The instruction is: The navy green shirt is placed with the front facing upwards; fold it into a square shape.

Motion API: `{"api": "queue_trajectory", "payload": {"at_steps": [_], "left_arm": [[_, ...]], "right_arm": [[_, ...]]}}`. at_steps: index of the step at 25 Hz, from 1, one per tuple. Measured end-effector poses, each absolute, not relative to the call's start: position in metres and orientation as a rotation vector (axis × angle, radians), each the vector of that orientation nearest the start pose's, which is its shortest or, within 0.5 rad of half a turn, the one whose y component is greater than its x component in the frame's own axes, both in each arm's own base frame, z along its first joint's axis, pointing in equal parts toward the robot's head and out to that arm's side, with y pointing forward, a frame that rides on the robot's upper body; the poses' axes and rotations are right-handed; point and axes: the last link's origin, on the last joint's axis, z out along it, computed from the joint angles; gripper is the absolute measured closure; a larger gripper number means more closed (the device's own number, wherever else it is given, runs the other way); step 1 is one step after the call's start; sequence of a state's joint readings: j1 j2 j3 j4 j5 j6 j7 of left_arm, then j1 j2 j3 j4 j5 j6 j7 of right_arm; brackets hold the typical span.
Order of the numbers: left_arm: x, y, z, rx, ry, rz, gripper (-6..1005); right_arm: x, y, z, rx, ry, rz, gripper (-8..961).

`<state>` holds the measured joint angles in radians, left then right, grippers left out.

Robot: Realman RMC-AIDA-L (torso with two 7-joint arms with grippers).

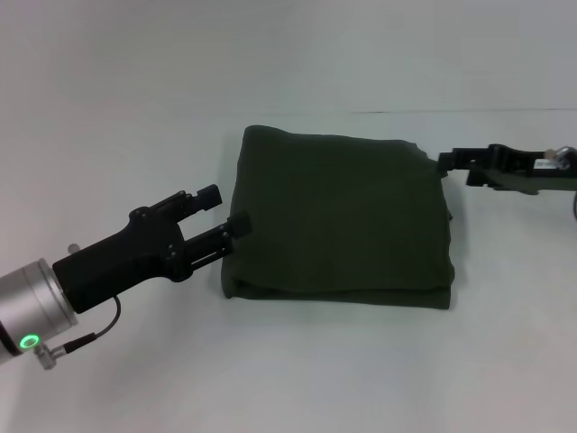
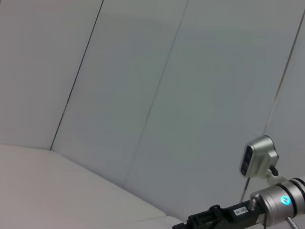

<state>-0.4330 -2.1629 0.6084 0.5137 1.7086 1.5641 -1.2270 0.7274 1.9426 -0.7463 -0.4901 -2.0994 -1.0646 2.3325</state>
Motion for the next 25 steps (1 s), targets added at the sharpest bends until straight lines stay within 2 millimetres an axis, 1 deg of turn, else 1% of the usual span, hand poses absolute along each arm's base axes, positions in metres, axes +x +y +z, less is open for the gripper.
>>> {"api": "queue_trajectory", "payload": {"at_steps": [2,4,5,8,12,15,17,21,25], "left_arm": [[-0.264,0.307,-0.019,-2.383,-0.722,-1.13,277],[-0.264,0.308,-0.019,-2.381,-0.719,-1.123,277],[-0.264,0.309,-0.019,-2.38,-0.717,-1.12,277],[-0.264,0.311,-0.018,-2.377,-0.708,-1.111,277],[-0.264,0.312,-0.017,-2.377,-0.703,-1.105,277],[-0.264,0.313,-0.017,-2.376,-0.701,-1.102,277],[-0.264,0.313,-0.017,-2.374,-0.702,-1.097,277],[-0.265,0.314,-0.017,-2.37,-0.705,-1.09,277],[-0.265,0.314,-0.018,-2.367,-0.713,-1.088,277]], "right_arm": [[0.275,0.423,0.023,-2.034,1.682,0.564,196],[0.269,0.425,0.01,-2.024,1.698,0.583,197],[0.269,0.425,0.01,-2.024,1.698,0.583,197],[0.263,0.427,-0.005,-2.006,1.708,0.585,199],[0.261,0.43,-0.018,-1.959,1.709,0.594,201],[0.257,0.435,-0.02,-1.932,1.678,0.635,202],[0.253,0.438,-0.019,-1.925,1.658,0.663,203],[0.249,0.445,-0.013,-1.904,1.624,0.7,205],[0.249,0.45,-0.007,-1.884,1.595,0.715,207]]}}
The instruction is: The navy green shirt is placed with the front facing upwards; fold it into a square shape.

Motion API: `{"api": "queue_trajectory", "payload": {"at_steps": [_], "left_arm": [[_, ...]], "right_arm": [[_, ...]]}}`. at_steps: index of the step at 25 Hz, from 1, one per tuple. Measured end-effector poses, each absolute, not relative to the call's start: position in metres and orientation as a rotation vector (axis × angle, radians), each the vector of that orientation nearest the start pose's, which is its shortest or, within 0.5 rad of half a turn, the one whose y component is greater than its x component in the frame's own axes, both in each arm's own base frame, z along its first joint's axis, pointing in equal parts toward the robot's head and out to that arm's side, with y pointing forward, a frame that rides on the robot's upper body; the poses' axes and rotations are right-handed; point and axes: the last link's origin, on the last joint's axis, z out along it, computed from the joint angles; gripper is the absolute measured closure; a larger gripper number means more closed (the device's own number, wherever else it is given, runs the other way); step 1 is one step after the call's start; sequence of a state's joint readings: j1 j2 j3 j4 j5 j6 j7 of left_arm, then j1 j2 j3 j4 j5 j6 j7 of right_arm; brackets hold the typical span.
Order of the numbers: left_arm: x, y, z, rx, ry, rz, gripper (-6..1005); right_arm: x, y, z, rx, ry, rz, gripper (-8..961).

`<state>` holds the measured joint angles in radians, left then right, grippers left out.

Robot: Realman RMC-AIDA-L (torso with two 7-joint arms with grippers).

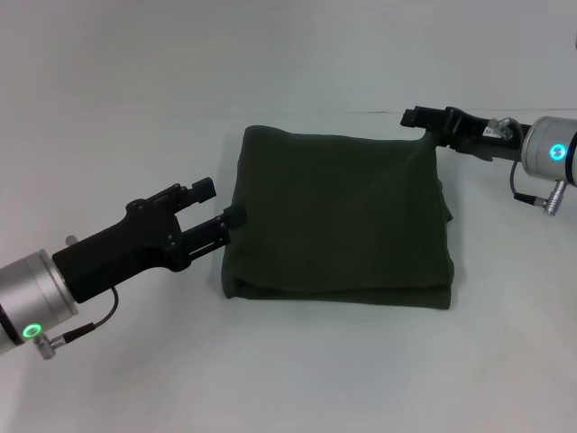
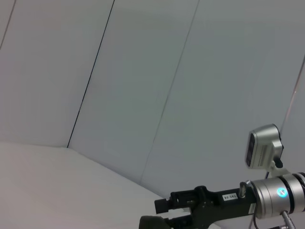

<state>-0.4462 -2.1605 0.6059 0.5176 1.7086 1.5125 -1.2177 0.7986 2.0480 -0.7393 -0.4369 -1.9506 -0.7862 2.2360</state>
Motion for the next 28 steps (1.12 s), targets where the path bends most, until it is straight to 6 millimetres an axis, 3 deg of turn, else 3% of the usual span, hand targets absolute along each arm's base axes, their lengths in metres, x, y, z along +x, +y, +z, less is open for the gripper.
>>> {"api": "queue_trajectory", "payload": {"at_steps": [12,22,28], "left_arm": [[-0.266,0.32,-0.02,-2.348,-0.73,-1.066,276],[-0.268,0.32,-0.018,-2.331,-0.74,-1.068,276],[-0.273,0.319,-0.013,-2.297,-0.752,-1.068,275]], "right_arm": [[0.268,0.447,0.024,-1.885,1.545,0.705,212],[0.283,0.4,0.021,-2.155,1.617,0.607,217],[0.299,0.38,0.01,-2.182,1.668,0.52,220]]}}
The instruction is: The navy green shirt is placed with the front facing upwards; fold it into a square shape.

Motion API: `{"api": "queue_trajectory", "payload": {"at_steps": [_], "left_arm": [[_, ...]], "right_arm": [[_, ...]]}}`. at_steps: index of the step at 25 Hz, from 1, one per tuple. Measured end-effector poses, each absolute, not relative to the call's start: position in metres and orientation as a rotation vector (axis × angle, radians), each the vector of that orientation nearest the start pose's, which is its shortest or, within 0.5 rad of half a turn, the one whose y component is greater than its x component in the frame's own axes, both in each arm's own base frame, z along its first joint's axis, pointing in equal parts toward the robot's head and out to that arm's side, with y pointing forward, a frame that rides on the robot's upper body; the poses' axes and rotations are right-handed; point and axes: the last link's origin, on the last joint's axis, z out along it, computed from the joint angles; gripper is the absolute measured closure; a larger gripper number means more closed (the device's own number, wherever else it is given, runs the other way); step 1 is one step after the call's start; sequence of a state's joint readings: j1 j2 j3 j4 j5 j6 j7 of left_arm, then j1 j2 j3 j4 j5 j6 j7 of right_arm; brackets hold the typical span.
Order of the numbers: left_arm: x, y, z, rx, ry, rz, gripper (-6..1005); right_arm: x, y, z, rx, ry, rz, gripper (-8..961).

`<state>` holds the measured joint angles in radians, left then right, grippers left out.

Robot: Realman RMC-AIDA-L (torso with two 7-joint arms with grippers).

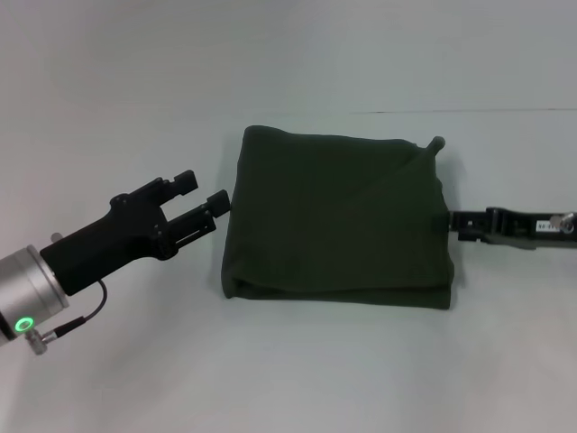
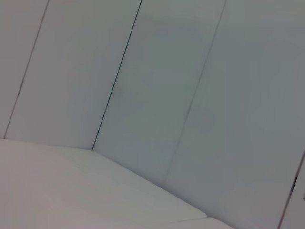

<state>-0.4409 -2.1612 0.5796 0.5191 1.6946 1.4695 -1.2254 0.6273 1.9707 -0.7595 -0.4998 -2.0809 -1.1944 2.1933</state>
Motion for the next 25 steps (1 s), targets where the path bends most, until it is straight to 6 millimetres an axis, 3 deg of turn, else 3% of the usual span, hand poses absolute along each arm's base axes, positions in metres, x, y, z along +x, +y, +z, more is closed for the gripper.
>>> {"api": "queue_trajectory", "payload": {"at_steps": [16,25], "left_arm": [[-0.28,0.311,-0.013,-2.332,-0.742,-1.032,275],[-0.278,0.288,-0.003,-2.568,-0.605,-0.963,275]], "right_arm": [[0.292,0.37,-0.015,-2.247,1.676,0.491,222],[0.285,0.368,-0.018,-2.319,1.647,0.472,365]]}}
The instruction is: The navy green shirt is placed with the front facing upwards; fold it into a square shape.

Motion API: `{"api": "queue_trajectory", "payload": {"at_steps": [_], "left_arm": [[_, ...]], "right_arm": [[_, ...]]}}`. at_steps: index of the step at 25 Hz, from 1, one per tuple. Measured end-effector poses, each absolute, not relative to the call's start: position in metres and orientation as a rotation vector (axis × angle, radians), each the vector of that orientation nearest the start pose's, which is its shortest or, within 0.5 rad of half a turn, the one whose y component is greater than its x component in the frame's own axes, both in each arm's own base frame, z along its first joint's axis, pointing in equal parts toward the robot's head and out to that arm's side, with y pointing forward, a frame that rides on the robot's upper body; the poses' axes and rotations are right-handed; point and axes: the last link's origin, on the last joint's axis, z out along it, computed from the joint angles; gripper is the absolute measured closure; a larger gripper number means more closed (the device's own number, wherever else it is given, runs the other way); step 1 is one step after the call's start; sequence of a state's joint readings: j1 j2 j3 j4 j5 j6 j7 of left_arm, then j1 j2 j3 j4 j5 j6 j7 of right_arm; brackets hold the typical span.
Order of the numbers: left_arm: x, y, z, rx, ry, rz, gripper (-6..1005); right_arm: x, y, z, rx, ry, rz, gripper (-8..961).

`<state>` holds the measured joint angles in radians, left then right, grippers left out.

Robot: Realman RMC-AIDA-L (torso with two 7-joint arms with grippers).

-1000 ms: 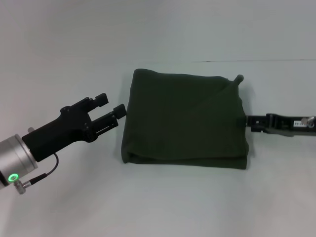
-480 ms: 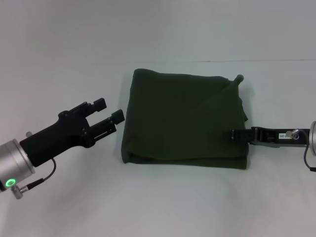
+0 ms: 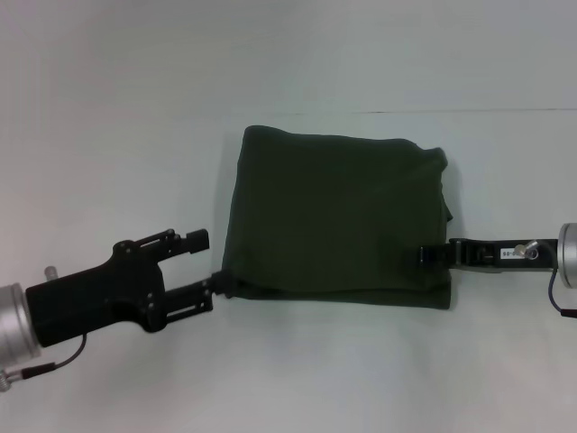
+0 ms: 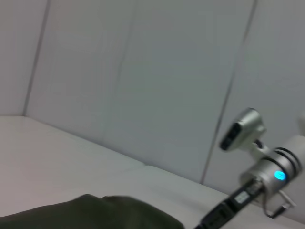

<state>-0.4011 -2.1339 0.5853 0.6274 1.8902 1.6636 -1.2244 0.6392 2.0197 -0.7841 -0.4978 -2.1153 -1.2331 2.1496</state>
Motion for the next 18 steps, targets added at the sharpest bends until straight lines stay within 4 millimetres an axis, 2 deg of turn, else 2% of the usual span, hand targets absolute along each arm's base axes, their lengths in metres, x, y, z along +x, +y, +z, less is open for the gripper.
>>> {"api": "queue_trajectory", "payload": {"at_steps": [10,18], "left_arm": [[-0.279,0.283,0.004,-2.574,-0.596,-0.984,274],[-0.277,0.285,0.004,-2.573,-0.614,-0.995,274]], "right_arm": [[0.275,0.364,-0.018,-2.394,1.643,0.483,832],[0.28,0.364,-0.008,-2.358,1.665,0.522,909]]}}
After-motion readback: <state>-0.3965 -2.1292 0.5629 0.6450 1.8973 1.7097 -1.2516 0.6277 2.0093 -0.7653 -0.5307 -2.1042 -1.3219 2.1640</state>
